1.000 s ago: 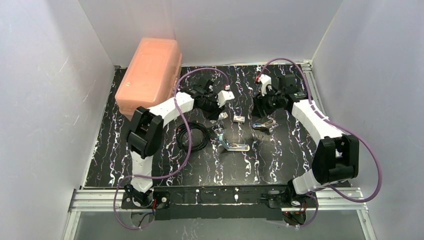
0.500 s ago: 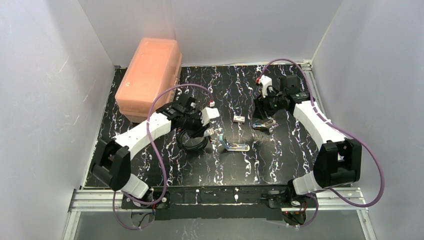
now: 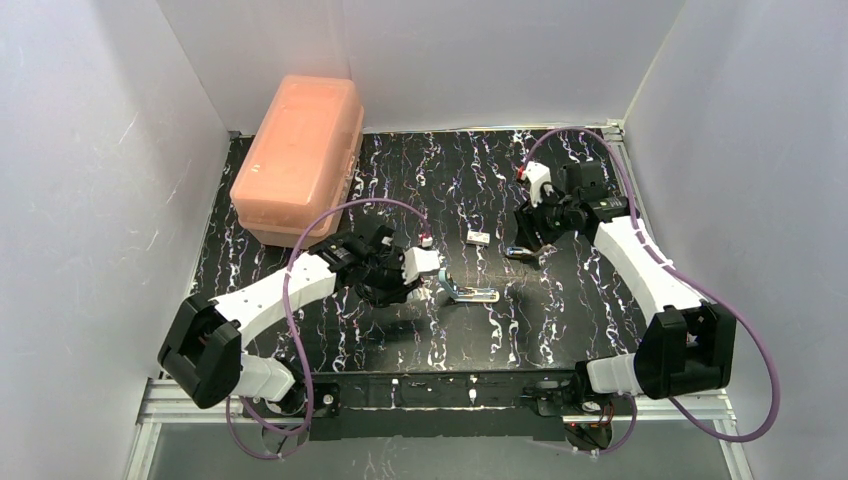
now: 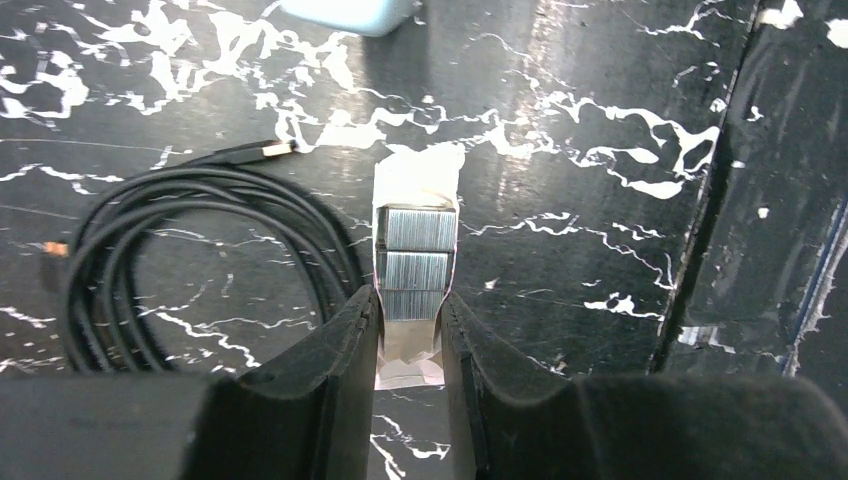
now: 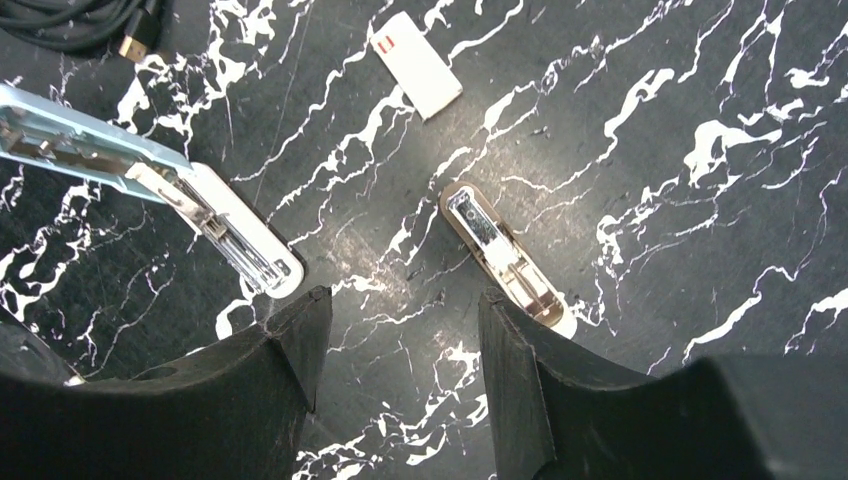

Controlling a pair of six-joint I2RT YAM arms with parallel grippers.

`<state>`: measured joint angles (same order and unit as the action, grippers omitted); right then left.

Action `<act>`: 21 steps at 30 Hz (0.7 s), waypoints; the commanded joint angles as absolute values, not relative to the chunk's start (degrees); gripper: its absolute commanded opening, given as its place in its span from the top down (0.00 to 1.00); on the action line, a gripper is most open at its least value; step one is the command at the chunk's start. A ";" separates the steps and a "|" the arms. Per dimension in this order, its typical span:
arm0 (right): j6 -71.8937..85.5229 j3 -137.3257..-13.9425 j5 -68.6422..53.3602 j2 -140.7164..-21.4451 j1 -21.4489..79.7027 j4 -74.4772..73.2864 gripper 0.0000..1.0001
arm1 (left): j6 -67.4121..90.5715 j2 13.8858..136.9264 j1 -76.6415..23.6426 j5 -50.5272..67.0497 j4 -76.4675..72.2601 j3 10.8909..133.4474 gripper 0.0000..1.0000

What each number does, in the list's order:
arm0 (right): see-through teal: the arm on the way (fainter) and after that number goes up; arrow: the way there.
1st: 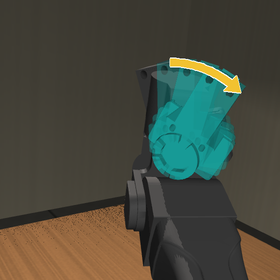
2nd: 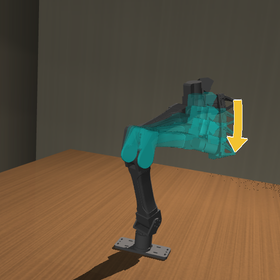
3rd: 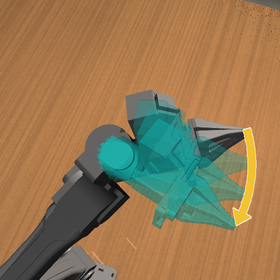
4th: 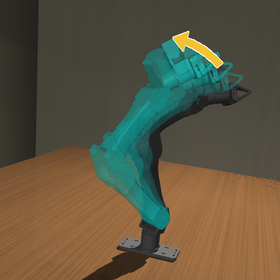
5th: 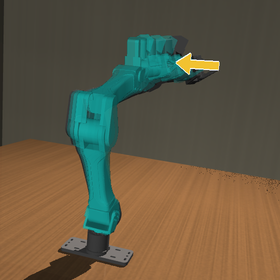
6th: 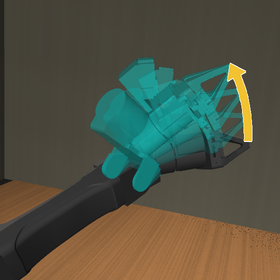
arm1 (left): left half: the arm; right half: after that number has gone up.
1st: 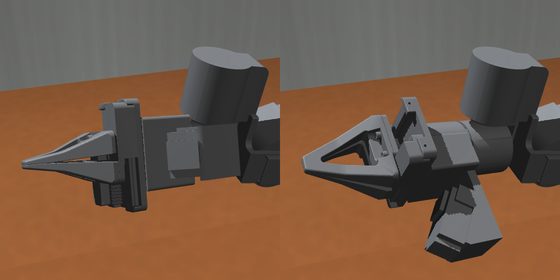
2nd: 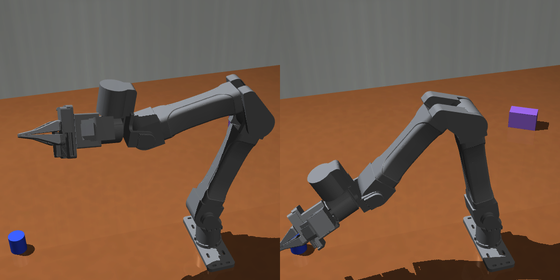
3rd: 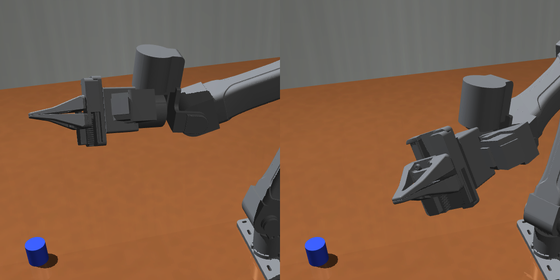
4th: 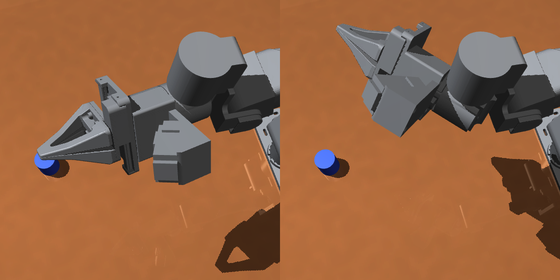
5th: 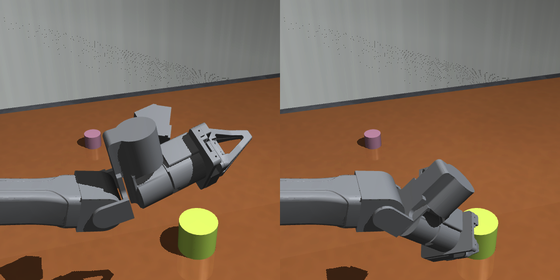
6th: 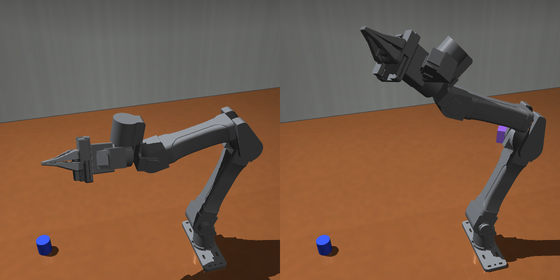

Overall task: Load the staples into the stapler
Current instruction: Place the staple box at the center of the board.

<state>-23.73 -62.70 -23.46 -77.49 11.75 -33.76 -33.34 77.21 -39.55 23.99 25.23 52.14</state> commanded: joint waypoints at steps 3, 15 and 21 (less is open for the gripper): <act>-25.71 -60.30 -20.17 -73.94 11.50 -35.40 0.37 | -32.75 74.67 -41.60 24.76 26.41 52.37 0.89; -22.34 -60.57 -19.82 -76.28 4.43 -36.03 0.37 | -31.14 77.64 -44.98 23.22 44.62 72.02 0.89; -18.53 -63.94 -20.77 -79.66 -2.70 -35.85 0.37 | -28.76 88.16 -47.57 23.43 46.05 84.32 0.90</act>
